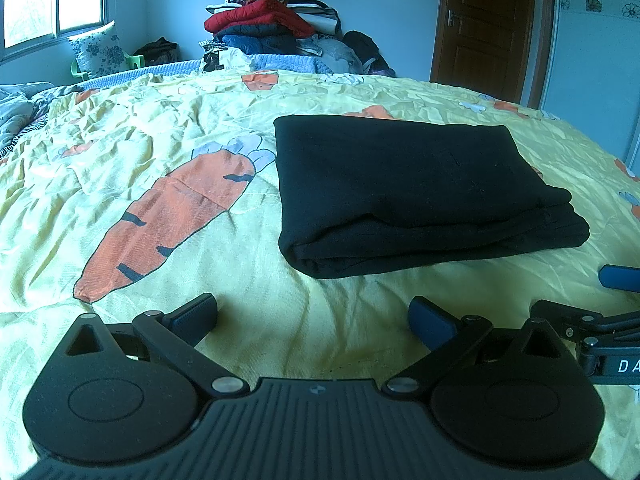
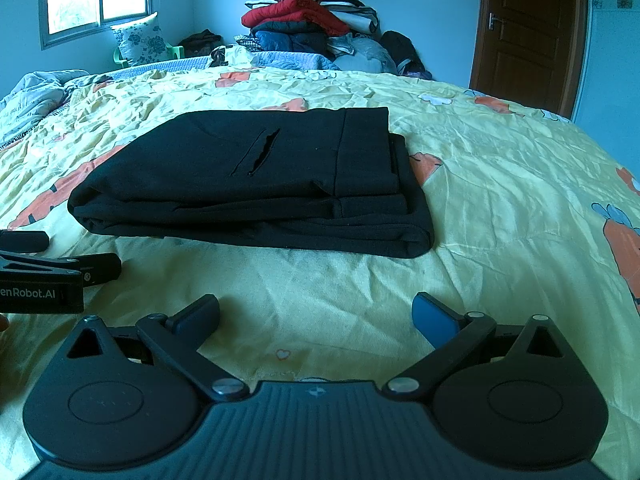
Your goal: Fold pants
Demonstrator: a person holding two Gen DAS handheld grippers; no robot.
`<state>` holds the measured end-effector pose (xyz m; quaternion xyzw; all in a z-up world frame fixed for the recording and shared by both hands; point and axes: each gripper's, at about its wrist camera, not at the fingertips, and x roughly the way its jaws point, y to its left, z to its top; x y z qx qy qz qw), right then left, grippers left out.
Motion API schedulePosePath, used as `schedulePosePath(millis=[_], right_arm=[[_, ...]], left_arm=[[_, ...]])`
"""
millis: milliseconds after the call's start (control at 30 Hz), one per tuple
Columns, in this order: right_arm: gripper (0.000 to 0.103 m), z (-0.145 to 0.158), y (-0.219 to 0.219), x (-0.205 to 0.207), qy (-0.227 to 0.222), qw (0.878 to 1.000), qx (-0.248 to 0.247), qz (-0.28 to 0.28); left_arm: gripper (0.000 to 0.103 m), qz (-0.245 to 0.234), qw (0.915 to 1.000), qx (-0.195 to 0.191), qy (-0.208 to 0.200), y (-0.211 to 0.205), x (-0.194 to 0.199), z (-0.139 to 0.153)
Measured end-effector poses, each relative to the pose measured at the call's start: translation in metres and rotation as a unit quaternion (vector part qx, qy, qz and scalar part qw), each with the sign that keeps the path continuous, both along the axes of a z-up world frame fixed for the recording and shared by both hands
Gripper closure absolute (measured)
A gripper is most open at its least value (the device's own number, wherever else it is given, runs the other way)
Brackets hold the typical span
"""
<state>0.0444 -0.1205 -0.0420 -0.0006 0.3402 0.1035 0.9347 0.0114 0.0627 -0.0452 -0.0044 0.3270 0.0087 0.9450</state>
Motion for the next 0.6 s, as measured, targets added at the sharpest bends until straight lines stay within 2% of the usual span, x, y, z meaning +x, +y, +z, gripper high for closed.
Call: schedulePosePath(millis=[600], right_arm=[[0.000,-0.0002,0.0008,0.0008,0.001,1.000,0.001,-0.010]], left_arm=[[0.000,0.001,1.0000,0.002,0.001,-0.0016,-0.0058,-0.0005]])
